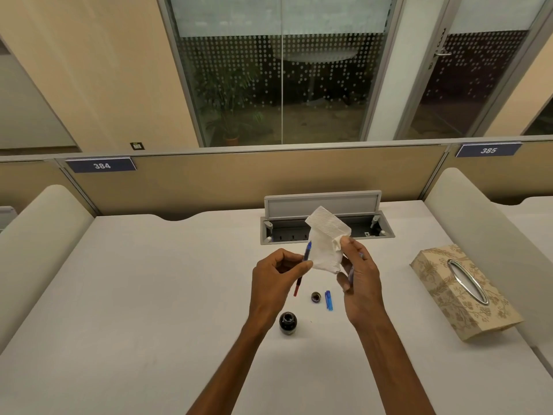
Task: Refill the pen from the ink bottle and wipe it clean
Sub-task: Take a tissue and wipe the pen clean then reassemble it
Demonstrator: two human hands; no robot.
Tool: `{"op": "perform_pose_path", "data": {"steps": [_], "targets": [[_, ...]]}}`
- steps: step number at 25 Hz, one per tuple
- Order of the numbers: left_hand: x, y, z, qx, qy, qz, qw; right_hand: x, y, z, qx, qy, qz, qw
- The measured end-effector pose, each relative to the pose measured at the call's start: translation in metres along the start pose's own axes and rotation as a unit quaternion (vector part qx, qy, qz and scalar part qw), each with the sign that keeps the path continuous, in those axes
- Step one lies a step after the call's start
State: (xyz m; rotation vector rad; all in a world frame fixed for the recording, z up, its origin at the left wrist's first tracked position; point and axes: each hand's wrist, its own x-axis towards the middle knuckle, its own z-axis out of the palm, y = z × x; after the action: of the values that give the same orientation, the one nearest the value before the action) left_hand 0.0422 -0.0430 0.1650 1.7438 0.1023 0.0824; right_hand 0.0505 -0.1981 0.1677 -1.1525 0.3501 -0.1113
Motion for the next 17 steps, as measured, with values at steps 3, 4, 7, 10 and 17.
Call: {"op": "perform_pose_path", "data": {"steps": [3, 4, 7, 10, 17], "targets": [[0.001, 0.004, 0.003, -0.008, -0.019, 0.005, 1.000, -0.003, 0.001, 0.007, -0.045, 0.034, -0.018, 0.998], [0.001, 0.005, 0.004, 0.001, -0.025, 0.010, 1.000, -0.004, 0.001, 0.010, -0.065, 0.041, -0.031, 0.997], [0.003, 0.008, 0.007, 0.042, -0.024, 0.020, 0.999, -0.006, 0.003, 0.015, -0.106, 0.036, -0.054, 0.992], [0.007, 0.010, 0.003, 0.061, -0.009, 0.028, 0.998, -0.003, 0.002, 0.012, -0.112, -0.008, -0.021, 0.993], [0.010, 0.012, 0.001, 0.107, -0.002, 0.056, 0.993, 0.003, 0.002, 0.011, -0.152, -0.021, -0.052, 0.987]]}}
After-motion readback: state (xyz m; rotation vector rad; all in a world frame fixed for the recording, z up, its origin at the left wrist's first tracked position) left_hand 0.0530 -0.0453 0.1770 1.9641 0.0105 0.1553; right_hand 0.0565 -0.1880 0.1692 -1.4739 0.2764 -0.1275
